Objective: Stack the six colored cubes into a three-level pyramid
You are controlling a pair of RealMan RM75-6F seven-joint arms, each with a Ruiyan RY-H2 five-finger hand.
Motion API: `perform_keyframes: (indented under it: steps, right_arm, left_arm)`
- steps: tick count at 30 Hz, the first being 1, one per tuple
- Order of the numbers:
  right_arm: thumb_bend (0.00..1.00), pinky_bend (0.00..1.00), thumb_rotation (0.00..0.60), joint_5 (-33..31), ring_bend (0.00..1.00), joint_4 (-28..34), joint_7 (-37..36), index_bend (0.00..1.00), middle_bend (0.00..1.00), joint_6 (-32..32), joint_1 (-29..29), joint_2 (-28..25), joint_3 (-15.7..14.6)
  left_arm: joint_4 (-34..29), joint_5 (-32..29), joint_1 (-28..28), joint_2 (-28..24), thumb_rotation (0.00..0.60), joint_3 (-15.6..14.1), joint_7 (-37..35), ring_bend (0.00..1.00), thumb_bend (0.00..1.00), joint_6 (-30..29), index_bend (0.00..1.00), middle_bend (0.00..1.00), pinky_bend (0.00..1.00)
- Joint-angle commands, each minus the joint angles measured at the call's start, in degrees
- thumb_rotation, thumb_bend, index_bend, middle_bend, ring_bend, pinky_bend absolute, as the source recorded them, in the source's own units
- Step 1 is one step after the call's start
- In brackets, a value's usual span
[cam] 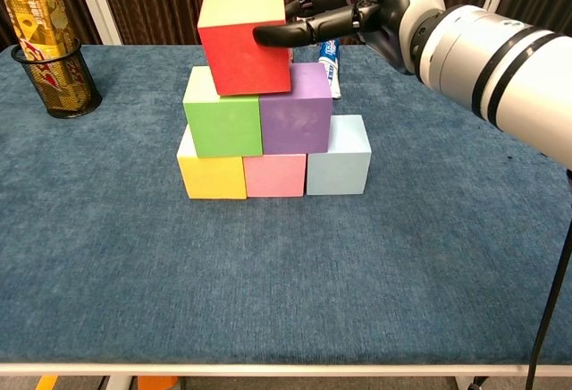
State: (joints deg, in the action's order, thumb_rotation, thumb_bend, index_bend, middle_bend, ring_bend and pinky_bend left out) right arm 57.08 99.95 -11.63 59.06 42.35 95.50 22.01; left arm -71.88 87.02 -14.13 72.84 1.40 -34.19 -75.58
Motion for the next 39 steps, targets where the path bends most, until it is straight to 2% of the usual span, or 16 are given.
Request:
perform_keyframes:
  steps: [1,19,39]
  right_arm:
    - [0.15,0.0,0.6,0.18,0.1,-0.18,-0.05,0.0,0.63,-0.27,-0.08,0.01,-0.18]
    - [0.15,0.0,0.6,0.03,0.1,-1.34,-1.63,0.0,0.63,-2.7,0.23,-0.38,0.98]
    - [0.15,0.0,0.6,0.49,0.1,-3.01,-3.2,0.0,0.63,-4.72,0.76,-0.1,0.93]
  left_arm:
    - [-0.03,0.04,-0.07,-0.02,0.6,-0.04,0.18,0.0,0.23,0.1,0.09,0.07,0.05]
    - [-0.03,-0.37,-0.59,-0.03,0.6,-0.04,0.84,0.0,0.23,1.24,0.09,0.07,0.05]
    - [0.26,-0.5,-0.94,0.01,0.6,-0.19,0.98,0.0,0.23,1.98,0.09,0.07,0.05]
